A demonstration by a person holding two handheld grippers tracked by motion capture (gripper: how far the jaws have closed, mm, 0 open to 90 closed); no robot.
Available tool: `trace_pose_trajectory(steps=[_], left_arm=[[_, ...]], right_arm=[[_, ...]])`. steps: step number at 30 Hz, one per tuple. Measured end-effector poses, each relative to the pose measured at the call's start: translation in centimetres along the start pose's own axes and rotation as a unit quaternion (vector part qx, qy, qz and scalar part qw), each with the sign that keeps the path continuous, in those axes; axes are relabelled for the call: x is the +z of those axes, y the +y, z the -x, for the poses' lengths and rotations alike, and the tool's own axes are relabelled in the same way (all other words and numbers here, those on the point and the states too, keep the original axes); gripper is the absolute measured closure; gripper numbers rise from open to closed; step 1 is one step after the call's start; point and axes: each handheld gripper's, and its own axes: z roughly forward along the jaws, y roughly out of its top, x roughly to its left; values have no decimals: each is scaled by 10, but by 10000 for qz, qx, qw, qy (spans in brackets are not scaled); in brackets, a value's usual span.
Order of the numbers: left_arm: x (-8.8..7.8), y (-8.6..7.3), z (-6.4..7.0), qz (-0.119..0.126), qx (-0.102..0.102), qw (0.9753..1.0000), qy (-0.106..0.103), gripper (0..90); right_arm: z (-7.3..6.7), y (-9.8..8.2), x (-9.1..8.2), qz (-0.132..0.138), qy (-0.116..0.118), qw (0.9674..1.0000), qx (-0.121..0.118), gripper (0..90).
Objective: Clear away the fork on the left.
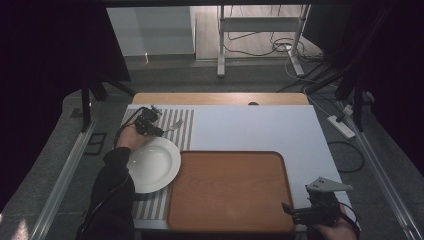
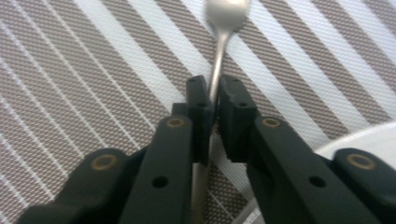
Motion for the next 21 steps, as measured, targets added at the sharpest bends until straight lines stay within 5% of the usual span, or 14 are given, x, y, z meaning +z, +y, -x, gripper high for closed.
trace_pose_trajectory(steps=[8,21], left_arm=[[-5,4,-3,159,-143,9998,-51,856],[-11,28,16,233,159,9996,-14,856]], right_arm=[[0,0,0,4,6,10000,8,0],[0,0,0,2,11,10000,-10,0]])
